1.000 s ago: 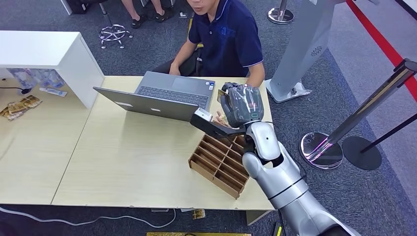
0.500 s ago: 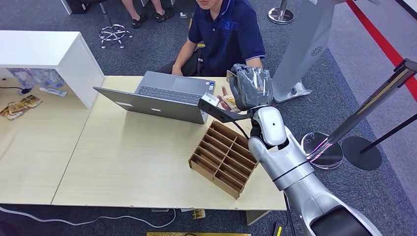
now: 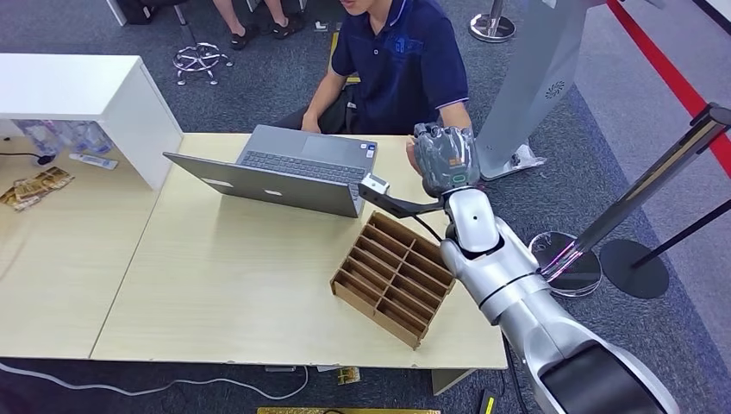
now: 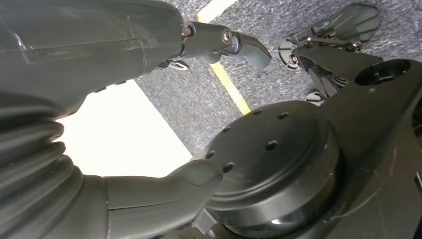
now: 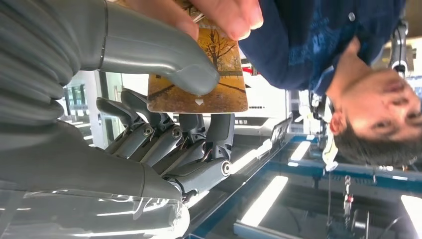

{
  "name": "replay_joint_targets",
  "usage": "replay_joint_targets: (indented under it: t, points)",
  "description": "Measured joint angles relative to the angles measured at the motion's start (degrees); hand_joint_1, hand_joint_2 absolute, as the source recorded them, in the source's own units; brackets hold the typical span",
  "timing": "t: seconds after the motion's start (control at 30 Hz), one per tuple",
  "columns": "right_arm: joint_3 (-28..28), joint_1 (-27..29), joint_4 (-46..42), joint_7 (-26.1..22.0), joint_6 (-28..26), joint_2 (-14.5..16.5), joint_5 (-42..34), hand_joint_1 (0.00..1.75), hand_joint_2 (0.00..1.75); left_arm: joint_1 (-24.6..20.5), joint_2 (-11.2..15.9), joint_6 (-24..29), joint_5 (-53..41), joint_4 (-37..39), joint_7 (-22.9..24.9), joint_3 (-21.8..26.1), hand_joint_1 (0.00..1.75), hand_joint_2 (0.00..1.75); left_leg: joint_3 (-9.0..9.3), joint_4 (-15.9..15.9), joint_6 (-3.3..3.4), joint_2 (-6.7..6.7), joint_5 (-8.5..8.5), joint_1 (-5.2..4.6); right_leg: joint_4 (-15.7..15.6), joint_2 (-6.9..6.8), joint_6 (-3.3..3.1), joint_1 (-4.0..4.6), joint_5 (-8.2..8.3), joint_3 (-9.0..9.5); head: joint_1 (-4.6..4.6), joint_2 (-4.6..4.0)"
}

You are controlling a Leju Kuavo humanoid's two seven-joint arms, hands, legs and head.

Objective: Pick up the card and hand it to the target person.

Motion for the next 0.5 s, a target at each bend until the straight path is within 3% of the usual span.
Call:
replay_joint_targets:
  t: [0.03,0.1,0.13,0.17,0.5]
  points:
    - [0.07,0.26,0.37,-0.66,0.14,-0.09,0.04,1.35,1.75,0.0,0.09,-0.03,0.04,0.0,0.0,-0.03,0.0,1.75,0.0,0.0,0.0,0.0,0.0,0.0,0.0,0.0,0.0,0.0,0.0,0.0,0.0,0.0]
    - [0.31,0.96,0.8,-1.76,0.54,-0.25,0.05,0.51,1.75,-0.02,0.26,-0.04,0.14,-0.01,0.0,-0.21,0.0,1.75,0.0,0.0,0.0,0.01,0.0,0.0,0.0,0.0,0.0,0.0,0.0,0.0,0.0,-0.01]
    - [0.45,1.38,0.96,-2.12,0.87,-0.29,0.01,0.19,1.75,-0.02,0.33,-0.04,0.25,-0.01,0.01,-0.34,0.0,1.75,0.0,0.0,0.0,0.01,0.0,0.0,0.0,0.0,0.0,0.0,0.0,-0.01,0.0,-0.01]
    - [0.62,1.8,1.1,-2.39,1.27,-0.32,-0.08,0.0,1.75,-0.03,0.41,-0.04,0.36,-0.02,0.01,-0.46,0.0,1.75,0.0,0.0,0.0,0.01,0.0,0.0,0.0,0.0,0.0,0.0,0.0,-0.01,-0.01,0.0]
    - [1.56,4.65,2.06,-3.16,4.18,-0.52,-5.11,0.0,1.75,-0.04,0.61,0.46,1.93,-0.02,0.29,-0.66,0.0,1.75,0.01,0.0,0.0,0.02,0.0,0.0,0.0,0.01,0.0,0.0,0.0,0.0,-0.01,-0.01]
